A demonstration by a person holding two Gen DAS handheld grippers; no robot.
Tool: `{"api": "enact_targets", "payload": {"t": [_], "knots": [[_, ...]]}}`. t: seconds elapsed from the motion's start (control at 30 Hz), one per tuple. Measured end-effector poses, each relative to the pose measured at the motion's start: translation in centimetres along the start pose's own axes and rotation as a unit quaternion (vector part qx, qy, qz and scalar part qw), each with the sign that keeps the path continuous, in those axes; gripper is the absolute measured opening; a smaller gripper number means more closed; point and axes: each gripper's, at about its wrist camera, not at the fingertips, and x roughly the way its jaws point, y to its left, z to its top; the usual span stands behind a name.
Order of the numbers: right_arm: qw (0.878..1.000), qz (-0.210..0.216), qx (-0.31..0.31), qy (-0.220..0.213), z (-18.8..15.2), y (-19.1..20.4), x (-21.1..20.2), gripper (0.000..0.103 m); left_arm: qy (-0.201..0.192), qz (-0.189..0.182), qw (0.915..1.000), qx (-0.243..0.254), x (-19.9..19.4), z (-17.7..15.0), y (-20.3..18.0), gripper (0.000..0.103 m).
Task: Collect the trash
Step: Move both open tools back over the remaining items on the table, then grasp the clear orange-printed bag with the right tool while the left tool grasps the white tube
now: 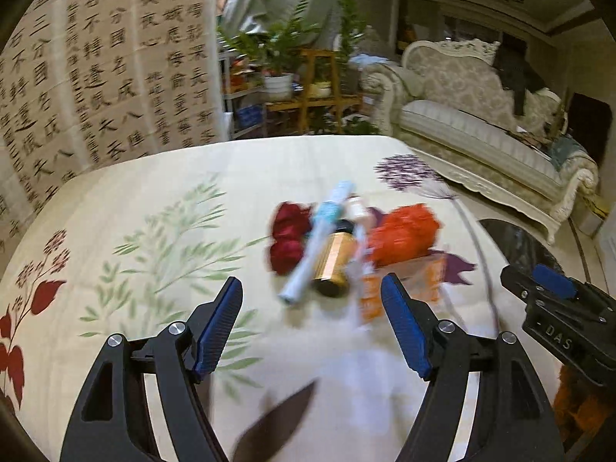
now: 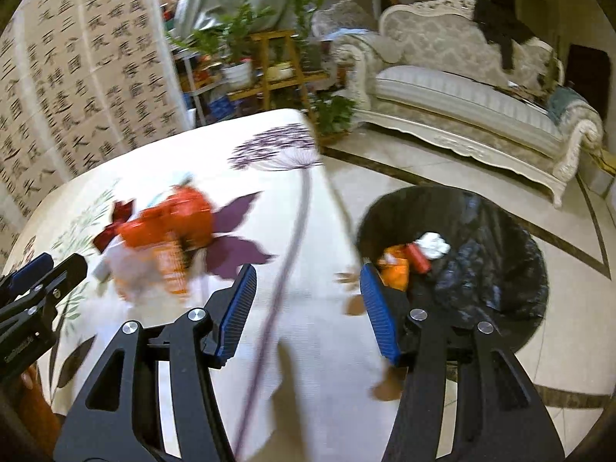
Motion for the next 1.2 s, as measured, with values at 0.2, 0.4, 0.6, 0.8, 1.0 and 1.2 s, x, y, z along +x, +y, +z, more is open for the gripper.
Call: {"api": "enact_targets", "payload": {"t": [0.2,0.4,0.6,0.8,1.0,1.2], "knots": [[0.999,0.030,-0.031,0.011,-0.3,3.5,0.3,0.055,0.007,0.016,0.9996,-0.021,0.1,-0.9,2.6,0.072],[0.997,0.055,-0.050,0.023,-0.5,6.3,1.0,0.055,0.014,0.026,0.9989,-0.037,0.4,-1.4,4.4,0.072],[0.995,0.068,-0.064,0.026,-0.3,8.7,1.6,0.065,0.017,0.032,0.9979,-0.053,0.6,-1.5,5.9,0.072],[0.995,0.065,-0.066,0.047,-0.2,9.8,3.2,0.073,0.022,0.028,0.9977,-0.057,1.0,-1.5,6.4,0.072],[0.994,0.059,-0.069,0.054,-0.3,9.5,3.3,0.064,0.025,0.020,0.9979,-0.057,1.3,-1.5,6.3,0.072],[0.994,0.059,-0.075,0.052,-0.6,9.0,2.6,0.043,0.024,0.015,0.9982,-0.053,1.3,-1.4,5.7,0.072]]}}
